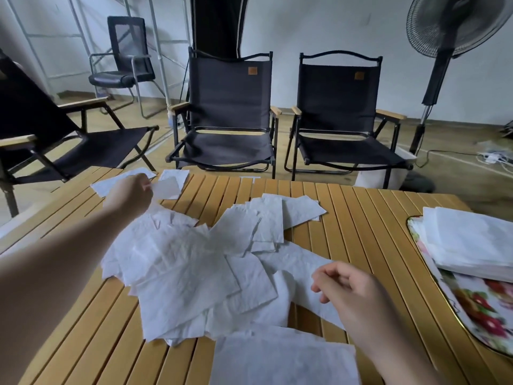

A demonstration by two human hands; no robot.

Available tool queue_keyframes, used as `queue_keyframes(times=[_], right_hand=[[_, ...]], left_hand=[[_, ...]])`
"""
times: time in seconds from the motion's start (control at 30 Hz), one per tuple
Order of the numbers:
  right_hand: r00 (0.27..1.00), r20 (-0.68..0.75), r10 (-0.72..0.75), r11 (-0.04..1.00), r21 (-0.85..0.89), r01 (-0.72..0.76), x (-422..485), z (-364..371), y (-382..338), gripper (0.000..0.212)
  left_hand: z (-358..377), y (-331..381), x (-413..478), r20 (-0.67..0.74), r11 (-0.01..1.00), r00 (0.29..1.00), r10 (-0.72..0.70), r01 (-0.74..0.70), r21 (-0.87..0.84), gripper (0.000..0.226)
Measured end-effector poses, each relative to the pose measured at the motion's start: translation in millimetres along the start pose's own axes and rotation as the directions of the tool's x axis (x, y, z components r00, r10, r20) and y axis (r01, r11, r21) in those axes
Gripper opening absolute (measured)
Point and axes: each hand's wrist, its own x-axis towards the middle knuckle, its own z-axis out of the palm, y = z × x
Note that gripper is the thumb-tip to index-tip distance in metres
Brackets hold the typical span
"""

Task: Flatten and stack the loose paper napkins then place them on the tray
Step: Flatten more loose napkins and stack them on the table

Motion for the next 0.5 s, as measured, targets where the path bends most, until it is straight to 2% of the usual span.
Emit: queue_keyframes(times=[0.1,0.17,0.23,0.3,0.4,0.43,0.5], right_hand=[[1.0,0.002,-0.019,1.0,-0.006,0.019,-5,-2,-2,0.017],[0.999,-0.009,-0.034,0.999,0.007,0.034,-10,-5,-4,0.016],[0.998,-0.021,-0.063,0.998,0.022,0.063,-15,-7,-6,0.011],[0.997,-0.039,-0.065,0.996,0.059,0.068,-19,-10,-7,0.004],[0.996,-0.014,-0.089,0.979,0.183,0.09,-28,-15,-9,0.04],[0.993,0.006,-0.116,0.971,0.213,0.112,-31,-18,-10,0.055],[0.984,0.062,-0.167,0.953,0.265,0.145,-40,-24,-14,0.068]], left_hand=[[-34,12,-16,-0.027,0.982,0.999,-0.033,0.027,-0.186,0.018],[-57,31,-34,0.006,0.92,0.998,-0.068,0.065,-0.387,0.017],[-80,62,-64,0.092,0.788,0.994,-0.059,0.103,-0.607,0.02],[-102,95,-102,0.19,0.588,0.982,-0.002,0.155,-0.794,0.019],[-126,133,-165,0.338,0.307,0.93,0.148,0.282,-0.909,0.019],[-131,142,-185,0.379,0.245,0.908,0.179,0.332,-0.911,0.016],[-134,153,-220,0.445,0.2,0.865,0.231,0.406,-0.892,0.015]])
